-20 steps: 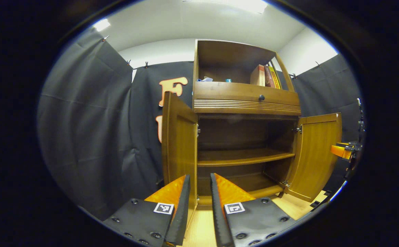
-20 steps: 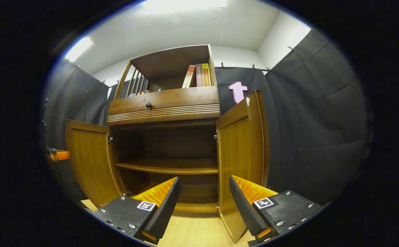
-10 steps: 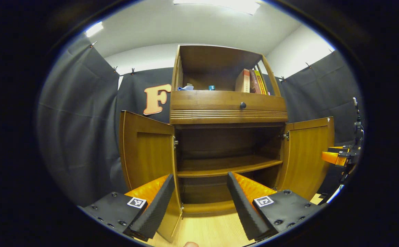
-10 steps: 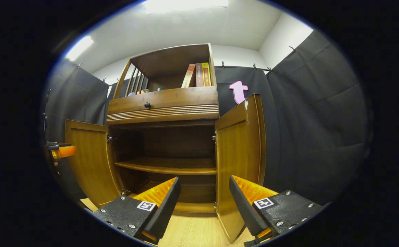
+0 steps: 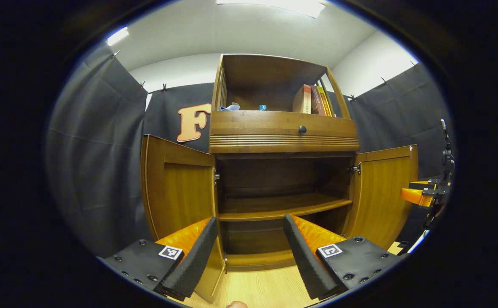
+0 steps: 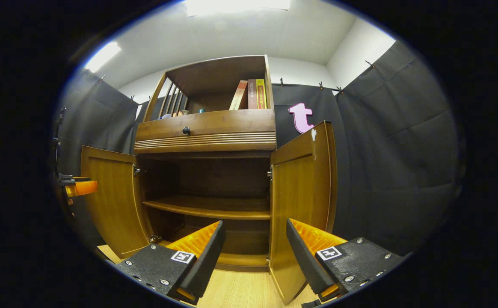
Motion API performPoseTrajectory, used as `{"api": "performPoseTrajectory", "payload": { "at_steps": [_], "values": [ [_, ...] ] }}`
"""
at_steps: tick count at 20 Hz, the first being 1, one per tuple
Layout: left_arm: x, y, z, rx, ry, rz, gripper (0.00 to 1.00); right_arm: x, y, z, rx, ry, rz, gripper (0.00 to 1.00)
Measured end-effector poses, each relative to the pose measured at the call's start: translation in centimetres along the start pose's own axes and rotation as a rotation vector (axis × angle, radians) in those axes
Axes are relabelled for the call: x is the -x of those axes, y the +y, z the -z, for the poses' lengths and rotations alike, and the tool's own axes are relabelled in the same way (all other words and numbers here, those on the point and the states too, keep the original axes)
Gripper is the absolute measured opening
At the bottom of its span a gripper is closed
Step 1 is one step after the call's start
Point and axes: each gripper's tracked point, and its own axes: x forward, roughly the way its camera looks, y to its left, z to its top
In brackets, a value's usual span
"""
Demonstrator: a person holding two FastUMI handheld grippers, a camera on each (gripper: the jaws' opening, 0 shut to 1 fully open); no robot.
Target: Open the right door of the double-door shoe cabinet with the right hand, and open the left door with the left hand.
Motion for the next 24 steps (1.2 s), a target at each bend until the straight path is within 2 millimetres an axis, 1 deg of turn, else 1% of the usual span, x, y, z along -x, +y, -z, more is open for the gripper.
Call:
{"api": "performPoseTrajectory", "payload": {
  "at_steps": [4,6,7,10,19,20,24],
  "values": [
    [-0.1,0.4,0.3,-0.007,0.007,-0.012,1.0,-0.2,0.6,0.2,0.005,0.002,-0.014,0.88],
    [-0.1,0.5,0.4,-0.008,0.009,-0.016,1.0,-0.2,0.9,0.2,0.006,0.001,-0.019,0.88],
    [0.0,0.5,0.4,-0.007,0.009,-0.013,1.0,-0.2,0.9,0.2,0.006,0.002,-0.021,0.77],
    [-0.1,0.6,0.4,-0.004,0.009,-0.017,1.0,-0.4,1.0,0.4,0.006,0.006,-0.024,0.99],
    [-0.3,1.6,0.7,0.002,0.019,-0.041,1.0,-0.8,0.2,0.8,0.005,0.013,-0.003,0.99],
    [-0.3,1.6,0.8,0.002,0.02,-0.043,1.0,-0.9,0.2,0.9,0.005,0.014,-0.003,0.88],
    [-0.2,1.8,0.7,0.004,0.017,-0.047,1.0,-0.8,0.5,0.9,0.007,0.015,-0.009,0.88]
  ]
}}
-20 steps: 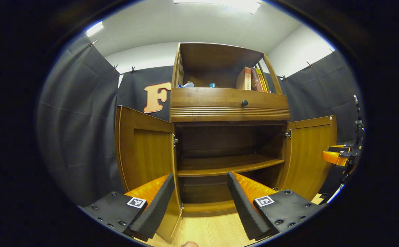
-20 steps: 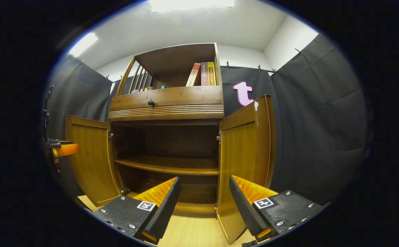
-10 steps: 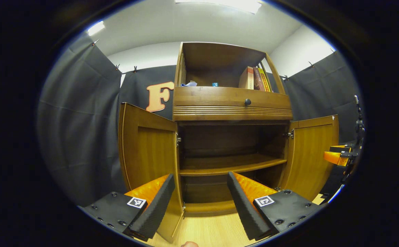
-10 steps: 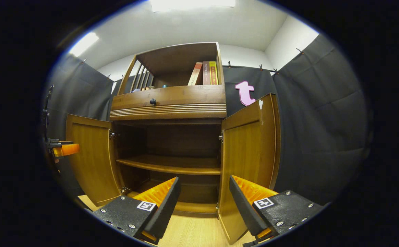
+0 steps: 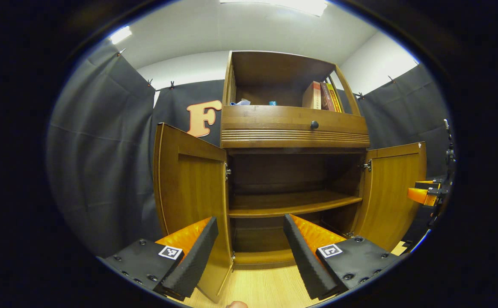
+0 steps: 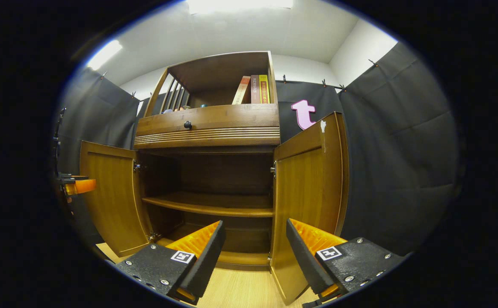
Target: Open the right door of the double-door shoe cabinet with the right hand, and open the left door with the left hand.
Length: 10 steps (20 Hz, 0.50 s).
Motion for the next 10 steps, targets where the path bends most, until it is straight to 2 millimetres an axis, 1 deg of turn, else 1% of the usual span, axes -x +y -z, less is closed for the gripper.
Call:
{"api": "performPoseTrajectory", "payload": {
  "at_steps": [10],
  "values": [
    [0.0,0.26,0.12,0.005,-0.002,-0.004,1.0,-0.02,0.19,0.19,0.001,0.004,-0.003,0.88]
  ]
}}
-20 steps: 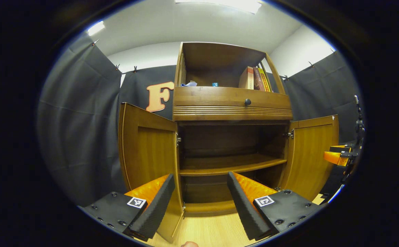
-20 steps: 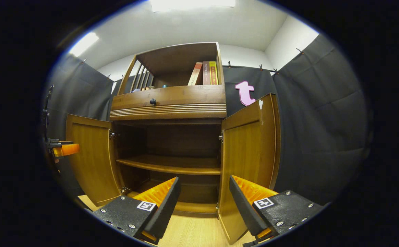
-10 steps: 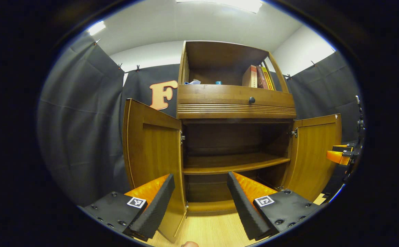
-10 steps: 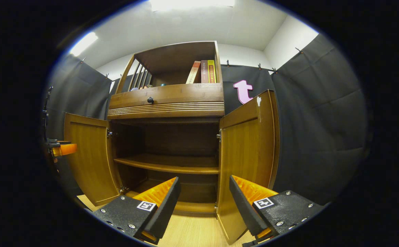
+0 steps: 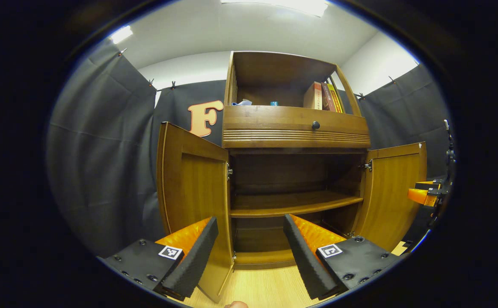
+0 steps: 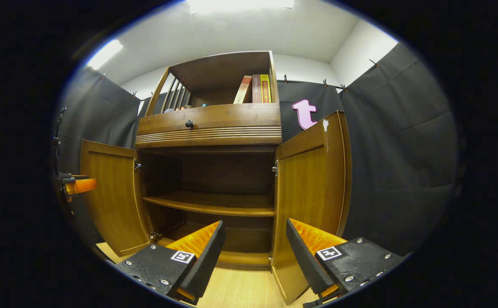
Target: Open the right door of the double-door shoe cabinet with the right hand, and open the left door with the left hand.
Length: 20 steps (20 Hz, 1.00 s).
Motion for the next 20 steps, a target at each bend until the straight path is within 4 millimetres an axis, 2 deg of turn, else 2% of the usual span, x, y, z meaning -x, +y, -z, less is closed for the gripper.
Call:
{"api": "performPoseTrajectory", "payload": {
  "at_steps": [17,18,19,20],
  "values": [
    [-0.02,-0.23,0.21,-0.003,0.004,0.002,1.0,-0.16,-0.63,0.5,-0.006,0.007,0.012,0.88],
    [-0.1,-0.25,0.21,-0.001,0.005,0.003,1.0,-0.2,-0.67,0.53,-0.007,0.008,0.012,0.99],
    [-0.14,-0.35,0.23,-0.002,0.007,0.005,1.0,-0.17,-0.77,0.61,-0.009,0.01,0.014,0.88],
    [-0.13,-0.4,0.33,-0.003,0.01,0.006,1.0,-0.11,-0.85,0.68,-0.013,0.01,0.016,0.88]
  ]
}}
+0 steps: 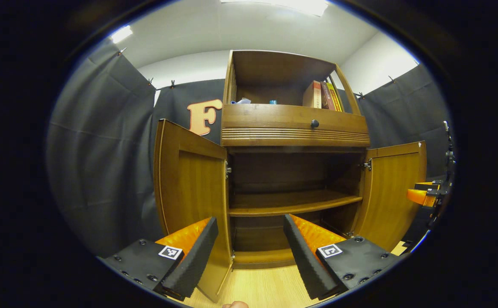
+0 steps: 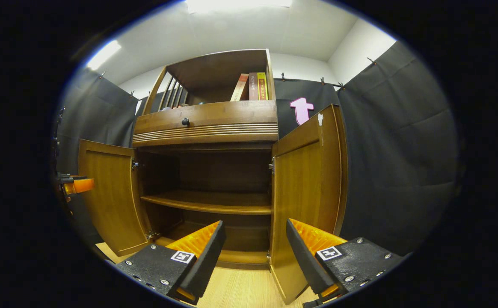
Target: Open the right door of the double-door shoe cabinet with the right hand, and open the left door with the left hand.
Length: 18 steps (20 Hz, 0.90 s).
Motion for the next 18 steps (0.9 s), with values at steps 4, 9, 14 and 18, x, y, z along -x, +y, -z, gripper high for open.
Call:
{"api": "performPoseTrajectory", "payload": {
  "at_steps": [4,9,14,18],
  "values": [
    [0.01,-0.08,-0.1,-0.003,-0.003,-0.001,1.0,0.05,-0.18,-0.25,0.001,-0.007,0.004,0.88],
    [-0.07,-0.44,-0.1,-0.004,-0.005,0.005,1.0,0.07,-0.37,-0.12,0.001,-0.006,0.007,0.88],
    [-0.03,-0.57,-0.03,-0.005,-0.004,0.009,1.0,-0.04,-0.47,0.01,0.0,-0.001,0.009,0.99],
    [0.11,-0.51,-0.06,-0.005,-0.007,0.007,1.0,0.02,-0.52,0.03,-0.002,-0.002,0.01,0.99]
  ]
}}
